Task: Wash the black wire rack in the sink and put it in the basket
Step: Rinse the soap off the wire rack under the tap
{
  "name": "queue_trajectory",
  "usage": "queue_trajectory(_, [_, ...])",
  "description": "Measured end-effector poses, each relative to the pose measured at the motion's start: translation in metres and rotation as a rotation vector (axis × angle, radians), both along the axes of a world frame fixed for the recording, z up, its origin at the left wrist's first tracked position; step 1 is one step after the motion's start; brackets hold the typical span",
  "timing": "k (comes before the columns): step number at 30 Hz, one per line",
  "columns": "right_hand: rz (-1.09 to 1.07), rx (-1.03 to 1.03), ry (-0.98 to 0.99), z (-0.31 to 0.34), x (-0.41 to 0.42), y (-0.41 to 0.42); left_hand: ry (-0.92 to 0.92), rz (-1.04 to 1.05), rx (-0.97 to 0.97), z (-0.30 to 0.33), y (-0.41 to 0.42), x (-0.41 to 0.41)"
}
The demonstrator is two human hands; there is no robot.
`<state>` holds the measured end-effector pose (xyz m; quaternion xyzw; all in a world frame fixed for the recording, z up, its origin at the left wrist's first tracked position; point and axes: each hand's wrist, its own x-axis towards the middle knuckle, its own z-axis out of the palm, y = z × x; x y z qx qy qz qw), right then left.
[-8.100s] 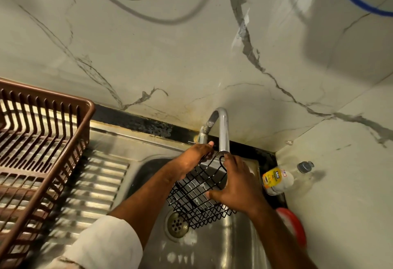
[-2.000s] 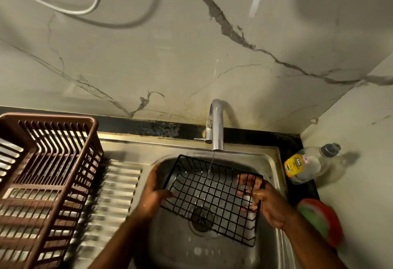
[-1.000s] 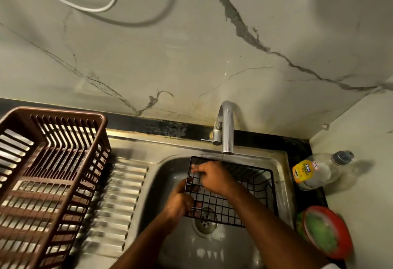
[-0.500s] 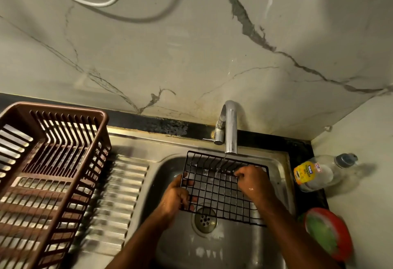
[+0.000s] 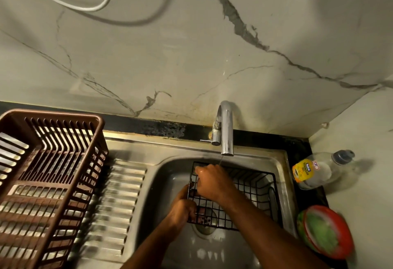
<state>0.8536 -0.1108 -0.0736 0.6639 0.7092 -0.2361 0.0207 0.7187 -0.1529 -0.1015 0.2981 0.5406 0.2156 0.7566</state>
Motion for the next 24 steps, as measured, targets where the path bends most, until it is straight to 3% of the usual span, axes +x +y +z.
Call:
queue_trajectory(2, [-0.113,-0.018,0.320,-0.012,0.015,-0.011,-0.023,0.047,-0.002,-0.001,0.002,-0.007])
queue_trajectory(4, [-0.266,-0.013,0.508,-0.019,0.034,-0.018,-0.037,0.087,-0.004,-0.005,0.004,-0.015])
queue_trajectory(6, [-0.496,0.054,0.483,-0.021,0.056,-0.020,-0.054,0.118,-0.014,-0.009,0.005,-0.023])
queue_trajectory(9, [-0.642,0.078,0.190,-0.021,0.077,-0.022,-0.087,0.152,-0.030,-0.008,0.007,-0.025])
queue_trajectory(12, [-0.478,-0.024,-0.208,-0.003,0.060,-0.019,-0.082,0.136,-0.026,-0.005,0.005,-0.018])
queue_trajectory(15, [-0.195,-0.041,-0.311,0.014,0.030,-0.006,-0.012,0.082,0.007,-0.003,0.003,-0.006])
queue_trajectory(20, [0.109,0.038,-0.172,0.028,-0.005,0.015,-0.008,-0.005,0.001,0.001,0.001,0.007])
queue_trajectory(24, [-0.044,-0.026,0.168,0.017,0.014,0.014,0.033,0.048,0.084,0.003,0.006,-0.004])
